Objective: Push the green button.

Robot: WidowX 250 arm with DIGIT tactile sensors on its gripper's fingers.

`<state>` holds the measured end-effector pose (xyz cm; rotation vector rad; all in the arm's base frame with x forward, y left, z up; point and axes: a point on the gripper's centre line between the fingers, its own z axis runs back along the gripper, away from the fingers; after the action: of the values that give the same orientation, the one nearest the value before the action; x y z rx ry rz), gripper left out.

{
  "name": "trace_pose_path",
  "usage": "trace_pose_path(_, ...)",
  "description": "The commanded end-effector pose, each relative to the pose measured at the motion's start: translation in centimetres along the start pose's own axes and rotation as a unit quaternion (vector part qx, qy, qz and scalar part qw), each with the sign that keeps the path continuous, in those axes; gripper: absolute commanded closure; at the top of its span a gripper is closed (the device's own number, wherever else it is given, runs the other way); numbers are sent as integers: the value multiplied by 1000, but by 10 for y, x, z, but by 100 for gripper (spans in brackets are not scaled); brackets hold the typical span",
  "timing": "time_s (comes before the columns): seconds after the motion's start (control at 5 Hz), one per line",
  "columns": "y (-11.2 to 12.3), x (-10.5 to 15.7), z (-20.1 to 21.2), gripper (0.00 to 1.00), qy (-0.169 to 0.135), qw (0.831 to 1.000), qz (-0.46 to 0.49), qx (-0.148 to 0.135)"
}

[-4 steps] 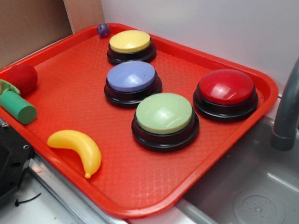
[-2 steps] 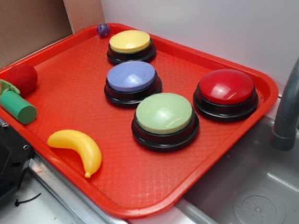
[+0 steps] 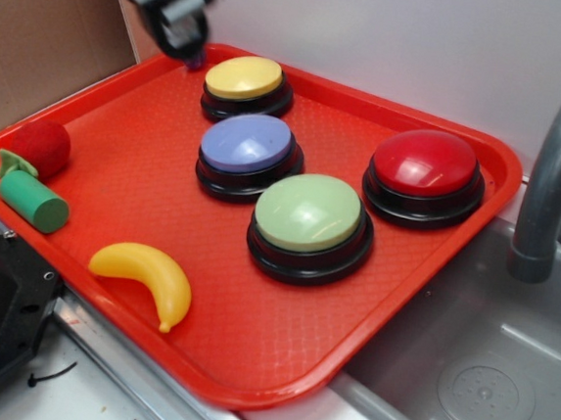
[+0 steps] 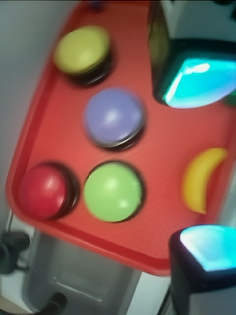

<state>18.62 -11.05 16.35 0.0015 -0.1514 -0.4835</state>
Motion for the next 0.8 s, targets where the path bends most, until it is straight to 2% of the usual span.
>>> trace_pose_path(0.0,-17,-5,-42,0,-16,990,-141,-23)
trace_pose_path(0.2,2,-2,-59,0,-12,992,-121,-37)
trace_pose_path(0.4,9,8,-78,0,-10,990,-134,-35)
trace_pose_path(0.6,2,19,-100,0,-8,985,-170,-26)
